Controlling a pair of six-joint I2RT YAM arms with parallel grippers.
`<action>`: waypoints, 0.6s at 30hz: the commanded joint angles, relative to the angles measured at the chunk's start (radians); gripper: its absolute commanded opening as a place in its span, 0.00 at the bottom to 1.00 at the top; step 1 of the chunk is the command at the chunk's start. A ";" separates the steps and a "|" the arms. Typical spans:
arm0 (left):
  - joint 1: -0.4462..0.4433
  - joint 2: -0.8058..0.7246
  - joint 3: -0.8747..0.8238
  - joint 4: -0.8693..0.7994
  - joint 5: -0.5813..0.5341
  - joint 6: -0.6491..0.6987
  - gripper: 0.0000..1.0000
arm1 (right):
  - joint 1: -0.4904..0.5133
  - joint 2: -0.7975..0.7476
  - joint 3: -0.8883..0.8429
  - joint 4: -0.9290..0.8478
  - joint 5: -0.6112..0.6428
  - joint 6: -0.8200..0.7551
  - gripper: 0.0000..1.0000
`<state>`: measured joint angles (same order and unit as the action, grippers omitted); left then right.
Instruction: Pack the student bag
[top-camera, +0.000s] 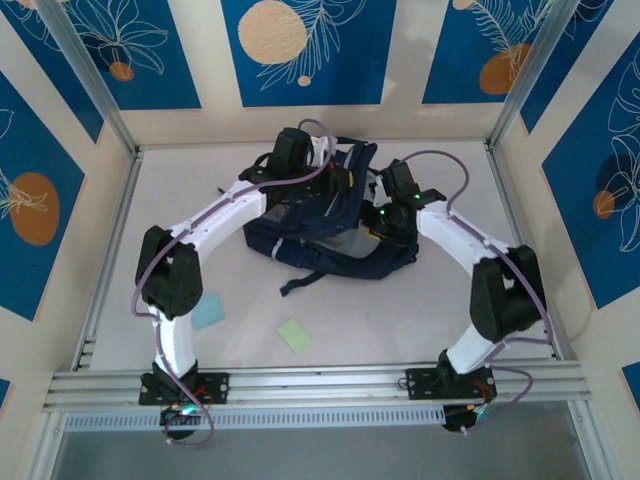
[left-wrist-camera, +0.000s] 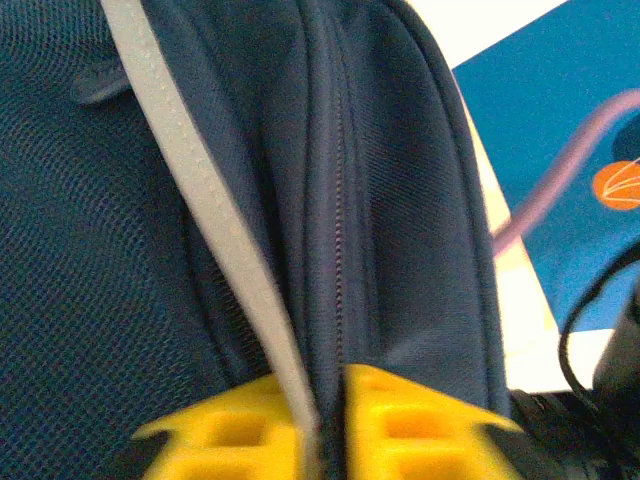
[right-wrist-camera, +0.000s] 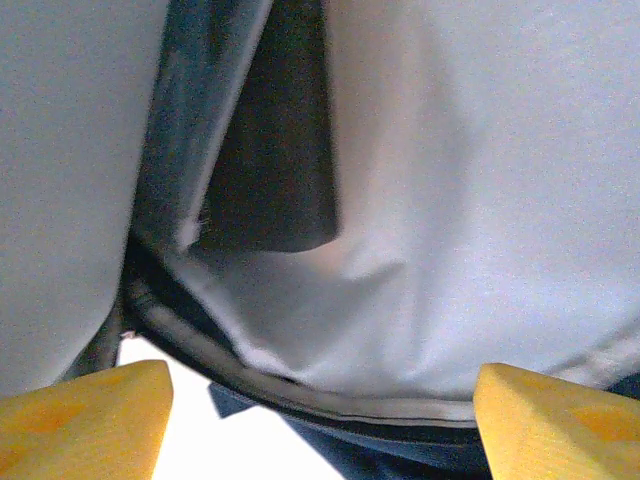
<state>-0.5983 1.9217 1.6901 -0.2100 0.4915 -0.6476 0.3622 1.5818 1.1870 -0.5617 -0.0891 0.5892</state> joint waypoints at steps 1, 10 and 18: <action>0.032 -0.052 -0.040 0.099 -0.020 0.009 0.33 | 0.002 -0.118 -0.021 -0.254 0.263 -0.101 0.81; 0.112 -0.263 -0.357 0.115 -0.094 -0.003 0.64 | -0.026 -0.198 0.054 -0.463 0.675 -0.149 0.86; 0.144 -0.381 -0.675 0.118 -0.239 -0.160 0.66 | 0.077 -0.276 0.081 -0.344 0.383 -0.090 0.85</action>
<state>-0.4580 1.5600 1.0966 -0.0948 0.3336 -0.7151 0.3923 1.3571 1.2560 -0.9661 0.4450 0.4572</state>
